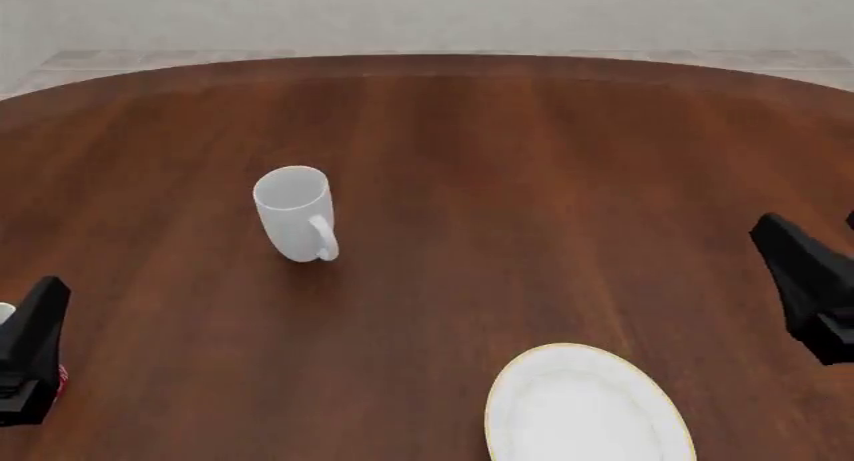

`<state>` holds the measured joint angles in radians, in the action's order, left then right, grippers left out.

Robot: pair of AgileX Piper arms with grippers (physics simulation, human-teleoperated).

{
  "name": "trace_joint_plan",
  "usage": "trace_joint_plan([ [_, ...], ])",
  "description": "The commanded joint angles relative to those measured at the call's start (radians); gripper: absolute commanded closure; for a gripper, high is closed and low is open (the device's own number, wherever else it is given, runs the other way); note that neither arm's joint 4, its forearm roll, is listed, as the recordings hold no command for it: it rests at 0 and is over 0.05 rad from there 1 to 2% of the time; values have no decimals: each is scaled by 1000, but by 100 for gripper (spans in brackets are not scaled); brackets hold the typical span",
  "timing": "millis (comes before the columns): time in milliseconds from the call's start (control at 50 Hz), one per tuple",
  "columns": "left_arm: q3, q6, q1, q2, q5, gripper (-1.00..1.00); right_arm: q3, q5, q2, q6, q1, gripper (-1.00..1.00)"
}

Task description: Put the white mug on the plate.

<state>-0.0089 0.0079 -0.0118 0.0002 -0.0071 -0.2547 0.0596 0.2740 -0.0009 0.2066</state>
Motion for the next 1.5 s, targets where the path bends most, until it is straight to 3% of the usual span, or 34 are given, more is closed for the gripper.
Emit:
trace_joint_plan([
  [20, 7, -2, 1, 0, -7, -100, -133, 3, 228, 22, 164, -100],
  [60, 7, -3, 1, 0, -9, -100, -145, 2, 241, 43, 183, -100],
  [80, 7, -2, 0, 0, -9, -100, -158, 3, 261, 15, 185, -100],
  [300, 7, -7, 1, 0, -9, -100, -323, 27, 450, -13, 294, -100],
  [520, 9, 0, -1, 0, -13, -100, -428, 26, 621, 2, 344, -100],
  [780, 9, 0, -1, 0, -13, -100, -522, 38, 758, -18, 408, -100],
  [1200, 9, 0, -1, 0, -13, -100, -680, 95, 948, -66, 449, -100],
  [1500, 9, 0, -1, 0, -13, -100, -761, 129, 1080, -64, 457, -100],
])
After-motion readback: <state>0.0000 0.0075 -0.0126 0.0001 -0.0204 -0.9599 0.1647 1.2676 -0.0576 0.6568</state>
